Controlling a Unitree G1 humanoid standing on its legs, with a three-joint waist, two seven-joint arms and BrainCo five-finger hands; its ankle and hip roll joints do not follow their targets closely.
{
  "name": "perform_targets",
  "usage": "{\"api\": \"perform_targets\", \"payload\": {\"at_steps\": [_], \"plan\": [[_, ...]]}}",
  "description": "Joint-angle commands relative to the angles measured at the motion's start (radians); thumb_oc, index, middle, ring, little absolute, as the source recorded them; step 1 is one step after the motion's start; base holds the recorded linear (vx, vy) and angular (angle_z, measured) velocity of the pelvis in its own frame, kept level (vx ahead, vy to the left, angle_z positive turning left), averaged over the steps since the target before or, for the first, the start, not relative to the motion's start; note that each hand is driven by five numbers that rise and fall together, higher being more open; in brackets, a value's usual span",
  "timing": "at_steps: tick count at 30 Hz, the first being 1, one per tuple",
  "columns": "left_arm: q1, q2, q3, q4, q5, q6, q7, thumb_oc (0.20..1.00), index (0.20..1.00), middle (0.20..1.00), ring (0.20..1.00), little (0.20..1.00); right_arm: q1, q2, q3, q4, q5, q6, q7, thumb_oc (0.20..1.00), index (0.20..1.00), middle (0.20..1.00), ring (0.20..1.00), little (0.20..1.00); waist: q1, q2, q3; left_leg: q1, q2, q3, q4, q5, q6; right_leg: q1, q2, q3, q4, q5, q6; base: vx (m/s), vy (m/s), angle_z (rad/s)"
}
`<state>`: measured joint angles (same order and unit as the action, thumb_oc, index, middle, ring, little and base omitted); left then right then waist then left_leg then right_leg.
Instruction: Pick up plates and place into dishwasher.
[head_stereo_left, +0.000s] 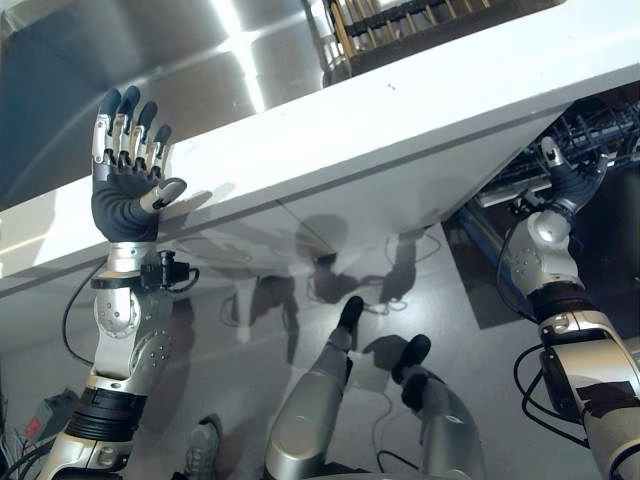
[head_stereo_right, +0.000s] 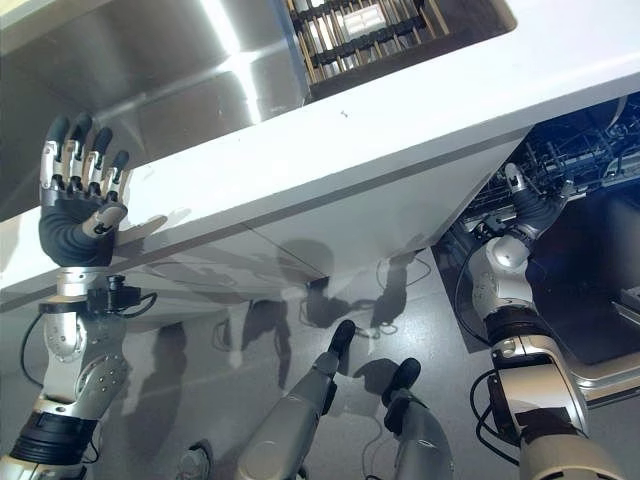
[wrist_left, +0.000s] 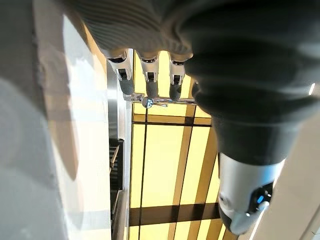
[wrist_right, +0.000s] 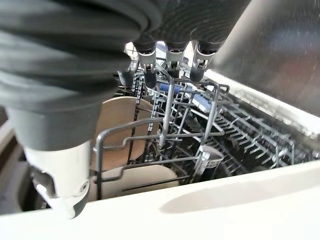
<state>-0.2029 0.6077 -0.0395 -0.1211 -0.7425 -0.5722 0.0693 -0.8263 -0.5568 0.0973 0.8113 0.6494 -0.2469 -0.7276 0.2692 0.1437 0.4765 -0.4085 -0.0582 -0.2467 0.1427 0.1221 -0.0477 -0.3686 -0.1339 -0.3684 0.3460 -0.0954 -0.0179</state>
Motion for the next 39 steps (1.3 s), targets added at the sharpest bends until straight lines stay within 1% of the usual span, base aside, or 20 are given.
{"api": "perform_targets", "payload": {"at_steps": [1, 5, 9, 11, 12, 14, 19, 22, 27, 33, 36, 37, 38, 39], "plan": [[0.045, 0.031, -0.054, 0.009, -0.03, 0.042, 0.031, 1.0, 1.0, 1.0, 1.0, 1.0, -0.222, -0.011, 0.087, -0.061, -0.118, -0.022, -0.059, 1.0, 1.0, 1.0, 1.0, 1.0, 0.05, -0.112, 0.043, -0.022, -0.07, 0.09, 0.157, -0.162, 0.078, 0.057, -0.119, 0.094, -0.299, 0.294, 0.163, -0.06, 0.002, 0.12], [0.013, 0.03, -0.082, 0.015, -0.009, 0.043, 0.068, 1.0, 1.0, 1.0, 1.0, 1.0, -0.219, 0.002, 0.09, -0.04, -0.098, -0.017, -0.114, 1.0, 1.0, 1.0, 1.0, 1.0, 0.037, -0.114, 0.043, -0.025, -0.07, 0.092, 0.161, -0.167, 0.083, 0.045, -0.115, 0.111, -0.302, 0.301, 0.162, -0.04, 0.001, 0.08], [-0.016, 0.033, -0.102, 0.019, -0.001, 0.043, 0.089, 1.0, 1.0, 1.0, 1.0, 1.0, -0.227, 0.011, 0.087, -0.034, -0.104, -0.021, -0.226, 1.0, 1.0, 1.0, 1.0, 1.0, 0.024, -0.114, 0.043, -0.035, -0.073, 0.097, 0.16, -0.167, 0.089, 0.03, -0.108, 0.126, -0.316, 0.31, 0.163, -0.05, 0.009, 0.02], [-0.019, 0.034, -0.106, 0.022, -0.003, 0.038, 0.091, 1.0, 1.0, 1.0, 1.0, 1.0, -0.222, 0.009, 0.084, -0.038, -0.135, 0.0, -0.304, 1.0, 1.0, 1.0, 1.0, 1.0, 0.019, -0.116, 0.043, -0.034, -0.071, 0.102, 0.153, -0.167, 0.091, 0.028, -0.105, 0.131, -0.323, 0.313, 0.163, -0.04, 0.029, 0.02], [-0.017, 0.032, -0.109, 0.021, -0.003, 0.033, 0.093, 1.0, 1.0, 1.0, 1.0, 1.0, -0.215, 0.012, 0.081, -0.042, -0.12, 0.009, -0.362, 1.0, 1.0, 1.0, 1.0, 1.0, 0.015, -0.118, 0.043, -0.03, -0.071, 0.105, 0.149, -0.168, 0.093, 0.03, -0.103, 0.135, -0.327, 0.315, 0.162, -0.03, 0.039, 0.05], [-0.015, 0.035, -0.11, 0.017, -0.007, 0.028, 0.095, 1.0, 1.0, 1.0, 1.0, 1.0, -0.192, 0.019, 0.067, -0.048, -0.113, 0.027, -0.431, 1.0, 1.0, 1.0, 1.0, 1.0, 0.01, -0.123, 0.043, -0.02, -0.07, 0.11, 0.143, -0.171, 0.096, 0.035, -0.101, 0.141, -0.331, 0.317, 0.16, -0.04, 0.045, 0.05], [-0.017, 0.025, -0.118, -0.001, 0.007, 0.033, 0.102, 1.0, 1.0, 1.0, 1.0, 1.0, -0.123, 0.053, 0.052, -0.11, -0.111, 0.098, -0.513, 1.0, 1.0, 1.0, 1.0, 1.0, -0.001, -0.141, 0.043, 0.019, -0.07, 0.126, 0.13, -0.178, 0.104, 0.064, -0.098, 0.152, -0.342, 0.324, 0.154, -0.03, 0.048, 0.06], [-0.013, 0.012, -0.12, -0.007, 0.022, 0.038, 0.109, 1.0, 1.0, 1.0, 1.0, 1.0, -0.067, 0.079, 0.052, -0.167, -0.141, 0.118, -0.535, 1.0, 1.0, 1.0, 1.0, 1.0, -0.012, -0.147, 0.043, 0.053, -0.071, 0.135, 0.123, -0.183, 0.109, 0.086, -0.096, 0.166, -0.345, 0.328, 0.152, 0.0, 0.078, -0.1], [0.012, -0.017, -0.123, -0.021, 0.051, 0.048, 0.115, 1.0, 1.0, 1.0, 1.0, 1.0, 0.031, 0.121, 0.037, -0.283, -0.205, 0.127, -0.552, 1.0, 1.0, 1.0, 1.0, 1.0, -0.032, -0.156, 0.043, 0.109, -0.073, 0.148, 0.115, -0.197, 0.117, 0.117, -0.096, 0.187, -0.344, 0.335, 0.151, 0.01, 0.068, -0.17], [0.087, -0.055, -0.094, -0.051, 0.094, 0.062, 0.107, 1.0, 1.0, 1.0, 1.0, 1.0, 0.261, 0.193, 0.0, -0.513, -0.262, 0.127, -0.522, 1.0, 1.0, 1.0, 1.0, 1.0, -0.084, -0.165, 0.043, 0.197, -0.067, 0.184, 0.104, -0.22, 0.124, 0.147, -0.095, 0.215, -0.331, 0.347, 0.156, 0.04, 0.078, -0.27], [0.137, -0.067, -0.075, -0.061, 0.103, 0.068, 0.11, 1.0, 1.0, 1.0, 1.0, 1.0, 0.372, 0.225, -0.017, -0.596, -0.275, 0.129, -0.501, 1.0, 1.0, 1.0, 1.0, 1.0, -0.104, -0.165, 0.043, 0.242, -0.054, 0.218, 0.095, -0.223, 0.127, 0.157, -0.102, 0.197, -0.266, 0.353, 0.162, 0.04, 0.098, -0.52], [0.152, -0.071, -0.068, -0.067, 0.105, 0.069, 0.107, 1.0, 1.0, 1.0, 1.0, 1.0, 0.403, 0.232, -0.025, -0.61, -0.282, 0.122, -0.491, 1.0, 1.0, 1.0, 1.0, 1.0, -0.106, -0.163, 0.043, 0.252, -0.051, 0.228, 0.095, -0.224, 0.131, 0.16, -0.103, 0.193, -0.23, 0.346, 0.161, 0.03, 0.096, -0.68], [0.167, -0.073, -0.06, -0.067, 0.1, 0.071, 0.099, 1.0, 1.0, 1.0, 1.0, 1.0, 0.441, 0.233, -0.032, -0.62, -0.281, 0.108, -0.473, 1.0, 1.0, 1.0, 1.0, 1.0, -0.11, -0.158, 0.043, 0.262, -0.049, 0.24, 0.096, -0.22, 0.133, 0.174, -0.099, 0.193, -0.214, 0.322, 0.156, 0.04, 0.073, -0.77], [0.181, -0.079, -0.06, -0.07, 0.101, 0.072, 0.093, 1.0, 1.0, 1.0, 1.0, 1.0, 0.469, 0.23, -0.034, -0.629, -0.273, 0.101, -0.471, 1.0, 1.0, 1.0, 1.0, 1.0, -0.112, -0.151, 0.043, 0.278, -0.043, 0.248, 0.094, -0.223, 0.134, 0.188, -0.093, 0.193, -0.198, 0.314, 0.155, 0.03, 0.047, -0.81]]}}
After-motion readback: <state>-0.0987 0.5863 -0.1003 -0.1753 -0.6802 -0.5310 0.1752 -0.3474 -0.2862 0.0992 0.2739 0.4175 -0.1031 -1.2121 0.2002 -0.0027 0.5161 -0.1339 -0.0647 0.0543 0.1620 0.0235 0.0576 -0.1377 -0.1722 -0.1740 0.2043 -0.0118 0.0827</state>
